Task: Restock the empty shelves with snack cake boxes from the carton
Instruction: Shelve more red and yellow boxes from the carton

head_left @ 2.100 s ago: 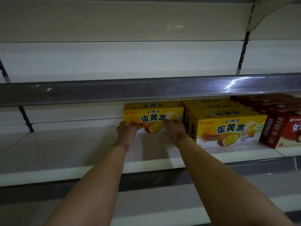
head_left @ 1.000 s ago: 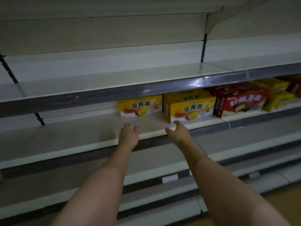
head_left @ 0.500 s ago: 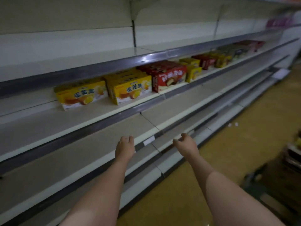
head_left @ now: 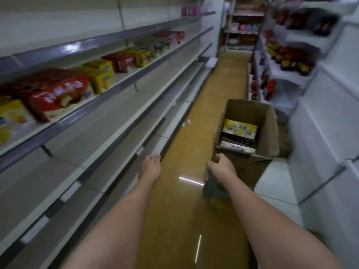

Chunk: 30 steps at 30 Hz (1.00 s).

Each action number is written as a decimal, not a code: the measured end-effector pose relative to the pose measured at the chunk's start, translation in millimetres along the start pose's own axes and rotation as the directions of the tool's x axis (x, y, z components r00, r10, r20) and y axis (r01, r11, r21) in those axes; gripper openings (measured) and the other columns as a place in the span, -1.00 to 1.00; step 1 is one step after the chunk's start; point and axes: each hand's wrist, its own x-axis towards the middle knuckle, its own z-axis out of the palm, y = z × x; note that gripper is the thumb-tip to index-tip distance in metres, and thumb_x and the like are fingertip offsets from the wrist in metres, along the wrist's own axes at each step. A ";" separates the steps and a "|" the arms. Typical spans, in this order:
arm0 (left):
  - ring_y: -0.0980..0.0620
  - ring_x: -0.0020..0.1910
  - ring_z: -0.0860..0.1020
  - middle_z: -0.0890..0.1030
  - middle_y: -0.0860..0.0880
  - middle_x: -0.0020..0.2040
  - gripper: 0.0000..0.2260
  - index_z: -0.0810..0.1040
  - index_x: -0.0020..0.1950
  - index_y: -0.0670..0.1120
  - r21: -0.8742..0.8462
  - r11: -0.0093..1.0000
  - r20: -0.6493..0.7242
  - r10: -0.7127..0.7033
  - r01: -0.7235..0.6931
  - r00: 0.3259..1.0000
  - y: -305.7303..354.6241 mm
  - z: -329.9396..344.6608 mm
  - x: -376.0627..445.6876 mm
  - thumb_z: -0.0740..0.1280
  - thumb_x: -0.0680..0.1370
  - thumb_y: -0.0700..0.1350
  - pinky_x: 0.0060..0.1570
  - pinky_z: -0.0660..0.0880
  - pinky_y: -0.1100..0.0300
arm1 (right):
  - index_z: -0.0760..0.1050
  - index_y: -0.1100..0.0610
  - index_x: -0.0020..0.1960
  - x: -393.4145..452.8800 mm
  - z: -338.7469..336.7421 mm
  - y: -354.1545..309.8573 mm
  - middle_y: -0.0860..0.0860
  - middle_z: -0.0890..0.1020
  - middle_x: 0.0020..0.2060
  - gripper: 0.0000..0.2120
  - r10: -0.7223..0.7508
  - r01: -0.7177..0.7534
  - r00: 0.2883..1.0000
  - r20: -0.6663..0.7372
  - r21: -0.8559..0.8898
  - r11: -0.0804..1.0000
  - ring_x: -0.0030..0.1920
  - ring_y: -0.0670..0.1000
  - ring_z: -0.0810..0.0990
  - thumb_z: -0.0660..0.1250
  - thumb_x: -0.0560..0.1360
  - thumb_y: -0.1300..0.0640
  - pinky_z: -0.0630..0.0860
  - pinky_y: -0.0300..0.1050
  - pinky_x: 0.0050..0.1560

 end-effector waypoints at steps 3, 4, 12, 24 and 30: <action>-0.17 0.30 0.42 0.44 -0.14 0.36 -0.50 0.36 0.42 -0.12 0.023 0.998 0.092 0.056 -0.058 0.994 44.0 65.6 2.3 0.02 0.63 0.17 0.29 0.37 -0.04 | 0.22 0.06 0.48 29.5 -56.2 36.8 0.03 0.39 0.39 -0.45 0.053 -0.051 0.997 -0.050 0.039 0.998 0.32 0.09 0.43 0.26 0.55 -0.04 0.43 -0.01 0.23; -0.17 0.32 0.42 0.44 -0.14 0.37 -0.50 0.35 0.43 -0.11 0.050 0.997 0.118 0.059 -0.065 0.991 57.6 84.1 1.5 0.01 0.63 0.17 0.30 0.36 -0.04 | 0.22 0.06 0.48 37.3 -71.7 47.0 0.03 0.40 0.39 -0.45 0.070 -0.067 0.995 -0.064 0.050 0.996 0.31 0.09 0.44 0.27 0.55 -0.04 0.44 -0.01 0.22; -0.14 0.26 0.47 0.52 -0.15 0.27 -0.51 0.43 0.38 -0.13 0.095 0.985 0.288 0.111 -0.144 0.951 127.6 206.1 -4.6 0.02 0.64 0.16 0.25 0.41 -0.03 | 0.28 0.11 0.43 87.5 -157.9 117.0 0.09 0.46 0.32 -0.52 0.189 -0.167 0.974 -0.125 0.171 0.971 0.29 0.14 0.45 0.27 0.56 0.01 0.44 0.01 0.22; -0.15 0.28 0.46 0.50 -0.16 0.30 -0.47 0.37 0.43 -0.13 0.111 0.983 0.309 0.108 -0.149 0.945 181.3 302.9 78.1 0.01 0.63 0.19 0.26 0.42 -0.10 | 0.22 0.13 0.47 199.6 -194.8 139.5 0.11 0.39 0.39 -0.45 0.224 -0.194 0.967 -0.124 0.214 0.957 0.33 0.14 0.42 0.28 0.55 0.01 0.43 -0.01 0.24; -0.19 0.30 0.43 0.47 -0.18 0.32 -0.46 0.35 0.44 -0.11 0.076 0.994 0.345 0.044 -0.075 0.938 210.4 332.4 167.2 0.00 0.62 0.21 0.27 0.39 -0.11 | 0.15 0.11 0.51 290.7 -193.1 112.4 0.10 0.31 0.45 -0.41 0.250 -0.223 0.961 -0.123 0.194 0.955 0.41 0.16 0.33 0.28 0.56 0.01 0.37 0.05 0.30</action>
